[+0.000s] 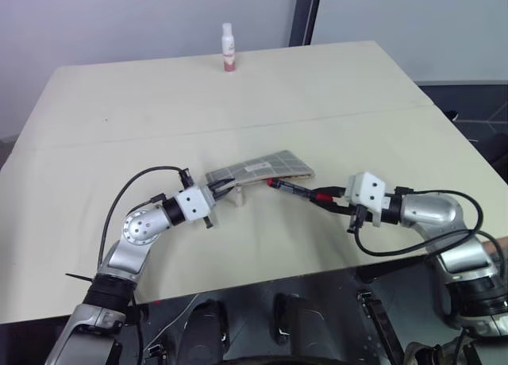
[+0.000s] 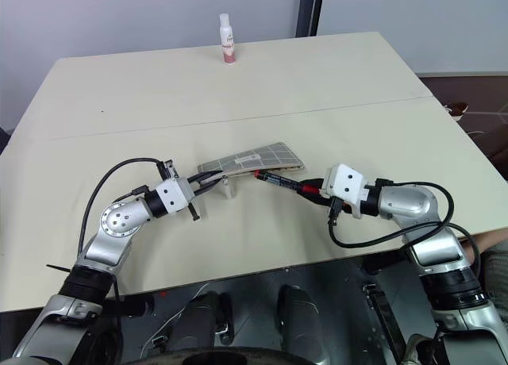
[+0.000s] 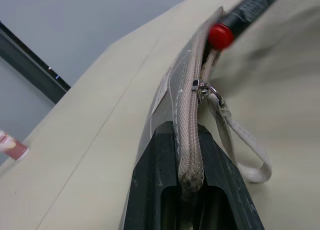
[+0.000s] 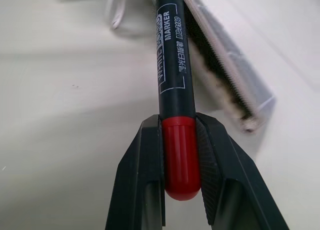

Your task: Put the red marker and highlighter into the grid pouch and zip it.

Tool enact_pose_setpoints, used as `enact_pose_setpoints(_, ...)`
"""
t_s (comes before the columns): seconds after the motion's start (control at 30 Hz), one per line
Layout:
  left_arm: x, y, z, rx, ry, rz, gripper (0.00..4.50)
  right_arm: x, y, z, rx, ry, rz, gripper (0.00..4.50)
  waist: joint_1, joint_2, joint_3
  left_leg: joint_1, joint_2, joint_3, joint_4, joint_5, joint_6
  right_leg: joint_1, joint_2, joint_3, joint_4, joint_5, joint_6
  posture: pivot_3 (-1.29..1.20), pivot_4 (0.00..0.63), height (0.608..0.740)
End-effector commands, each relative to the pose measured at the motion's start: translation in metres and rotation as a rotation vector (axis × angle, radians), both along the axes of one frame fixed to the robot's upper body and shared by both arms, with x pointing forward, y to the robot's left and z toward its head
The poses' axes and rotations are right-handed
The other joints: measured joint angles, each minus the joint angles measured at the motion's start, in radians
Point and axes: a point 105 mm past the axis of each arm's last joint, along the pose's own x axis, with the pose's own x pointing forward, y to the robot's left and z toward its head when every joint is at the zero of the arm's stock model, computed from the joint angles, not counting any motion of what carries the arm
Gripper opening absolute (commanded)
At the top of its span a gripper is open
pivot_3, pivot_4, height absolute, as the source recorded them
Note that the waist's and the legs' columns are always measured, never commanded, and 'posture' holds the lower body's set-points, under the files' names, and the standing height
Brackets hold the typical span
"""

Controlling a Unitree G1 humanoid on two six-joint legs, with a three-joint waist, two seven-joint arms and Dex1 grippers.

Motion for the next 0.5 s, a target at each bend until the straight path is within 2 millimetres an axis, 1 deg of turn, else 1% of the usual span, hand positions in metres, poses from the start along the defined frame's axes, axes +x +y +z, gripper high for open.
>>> enact_pose_setpoints(0.03, -0.003, -0.006, 0.011, -0.008, -0.049, -0.021, 0.00, 0.004, -0.002, 0.007, -0.047, -0.052, -0.003, 0.34, 0.000, 0.000, 0.000, 0.000, 0.000, 0.000, 0.000, 0.000, 0.000, 0.000, 0.000, 0.000, 0.000, 0.000, 0.000, 0.00, 0.150, 0.740)
enact_pose_setpoints(0.13, -0.004, -0.006, 0.012, -0.009, -0.050, -0.021, 0.00, 0.006, 0.002, 0.008, -0.058, -0.061, 0.001, 0.34, 0.001, 0.000, 0.000, 0.000, 0.000, 0.000, 0.000, 0.000, 0.000, 0.000, 0.000, 0.000, 0.000, 0.000, 0.000, 0.00, 0.150, 0.740)
enact_pose_setpoints(0.2, -0.005, -0.008, 0.014, -0.007, -0.057, -0.029, 0.00, 0.008, 0.003, 0.004, -0.136, -0.086, 0.011, 0.34, 0.000, 0.000, 0.000, 0.000, 0.000, 0.000, 0.000, 0.000, 0.000, 0.000, 0.000, 0.000, 0.000, 0.000, -0.001, 0.00, 0.150, 0.740)
enact_pose_setpoints(0.27, -0.007, -0.012, 0.017, 0.012, -0.073, -0.057, 0.00, 0.015, 0.010, 0.006, -0.177, -0.130, 0.012, 0.34, -0.002, 0.000, 0.000, 0.000, 0.000, 0.000, 0.000, 0.000, 0.000, 0.000, 0.000, 0.000, 0.000, 0.000, -0.001, 0.00, 0.150, 0.740)
enact_pose_setpoints(0.4, -0.018, -0.026, 0.020, 0.037, -0.059, -0.158, 0.00, 0.028, 0.037, 0.015, -0.201, -0.204, 0.037, 0.34, -0.004, 0.000, 0.000, 0.000, 0.000, 0.000, 0.000, 0.000, 0.000, 0.000, 0.000, 0.000, 0.001, 0.000, 0.000, 0.00, 0.150, 0.740)
enact_pose_setpoints(0.5, -0.021, -0.033, 0.019, 0.041, -0.033, -0.200, 0.00, 0.031, 0.055, 0.016, -0.221, -0.241, 0.080, 0.34, -0.001, 0.000, 0.000, 0.000, 0.000, 0.000, 0.000, 0.000, 0.000, -0.001, 0.001, 0.000, 0.001, 0.001, -0.001, 0.00, 0.150, 0.740)
